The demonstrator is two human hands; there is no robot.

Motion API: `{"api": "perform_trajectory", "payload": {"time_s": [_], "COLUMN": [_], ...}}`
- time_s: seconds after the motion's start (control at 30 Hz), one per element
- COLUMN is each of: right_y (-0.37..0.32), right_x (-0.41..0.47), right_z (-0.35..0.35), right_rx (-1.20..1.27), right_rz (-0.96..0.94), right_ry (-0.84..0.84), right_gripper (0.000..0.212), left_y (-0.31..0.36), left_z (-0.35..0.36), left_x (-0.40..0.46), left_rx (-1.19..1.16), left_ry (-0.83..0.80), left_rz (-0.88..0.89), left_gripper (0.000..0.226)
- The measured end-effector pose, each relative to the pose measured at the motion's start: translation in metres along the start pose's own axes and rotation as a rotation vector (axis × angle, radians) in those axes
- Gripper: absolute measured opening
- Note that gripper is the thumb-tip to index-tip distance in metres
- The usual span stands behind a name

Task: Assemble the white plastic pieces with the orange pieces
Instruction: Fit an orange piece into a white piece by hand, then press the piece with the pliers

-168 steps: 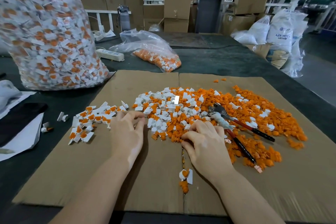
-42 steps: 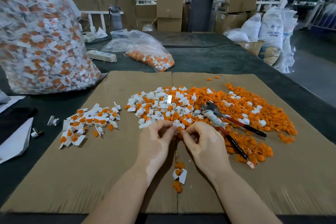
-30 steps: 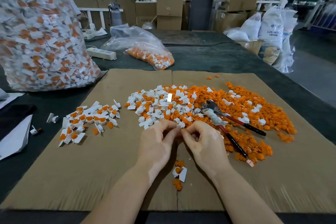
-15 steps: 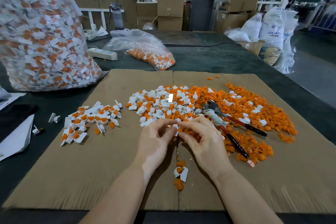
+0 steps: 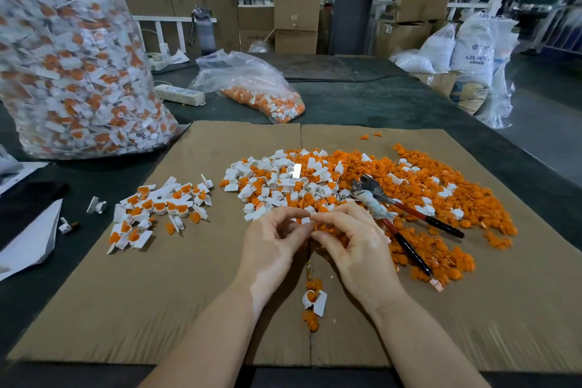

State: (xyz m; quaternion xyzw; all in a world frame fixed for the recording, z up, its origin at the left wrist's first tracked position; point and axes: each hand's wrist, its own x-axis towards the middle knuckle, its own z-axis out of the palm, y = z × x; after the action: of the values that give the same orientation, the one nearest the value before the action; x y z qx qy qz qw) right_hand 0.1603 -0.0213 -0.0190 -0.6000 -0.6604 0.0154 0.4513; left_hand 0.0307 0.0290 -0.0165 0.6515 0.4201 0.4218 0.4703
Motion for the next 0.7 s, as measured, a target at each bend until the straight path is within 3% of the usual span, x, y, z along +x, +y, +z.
{"api": "perform_trajectory", "payload": {"time_s": [0.2, 0.3, 0.37, 0.47, 0.57, 0.7], "right_y": [-0.002, 0.004, 0.014, 0.024, 0.029, 0.026], "right_x": [0.002, 0.011, 0.018, 0.027, 0.032, 0.031], "right_z": [-0.008, -0.023, -0.037, -0.053, -0.058, -0.060], "right_rx": [-0.108, -0.346, -0.590, -0.739, -0.755, -0.739], "right_rz": [0.058, 0.315, 0.561, 0.763, 0.773, 0.646], "right_ry": [0.078, 0.128, -0.018, -0.291, -0.403, -0.267], "right_gripper": [0.030, 0.045, 0.055, 0.047, 0.045, 0.044], "left_y": [0.000, 0.000, 0.000, 0.000, -0.001, -0.002], "left_z": [-0.001, -0.002, -0.002, -0.001, 0.000, 0.000], "left_x": [0.001, 0.003, 0.004, 0.005, 0.007, 0.011], "left_rx": [-0.062, -0.071, -0.057, -0.076, -0.096, -0.148], "left_ry": [-0.004, 0.007, 0.020, 0.034, 0.034, 0.053], "left_rz": [-0.016, -0.020, -0.012, -0.008, -0.023, -0.074], "left_gripper": [0.012, 0.013, 0.012, 0.011, 0.011, 0.013]}}
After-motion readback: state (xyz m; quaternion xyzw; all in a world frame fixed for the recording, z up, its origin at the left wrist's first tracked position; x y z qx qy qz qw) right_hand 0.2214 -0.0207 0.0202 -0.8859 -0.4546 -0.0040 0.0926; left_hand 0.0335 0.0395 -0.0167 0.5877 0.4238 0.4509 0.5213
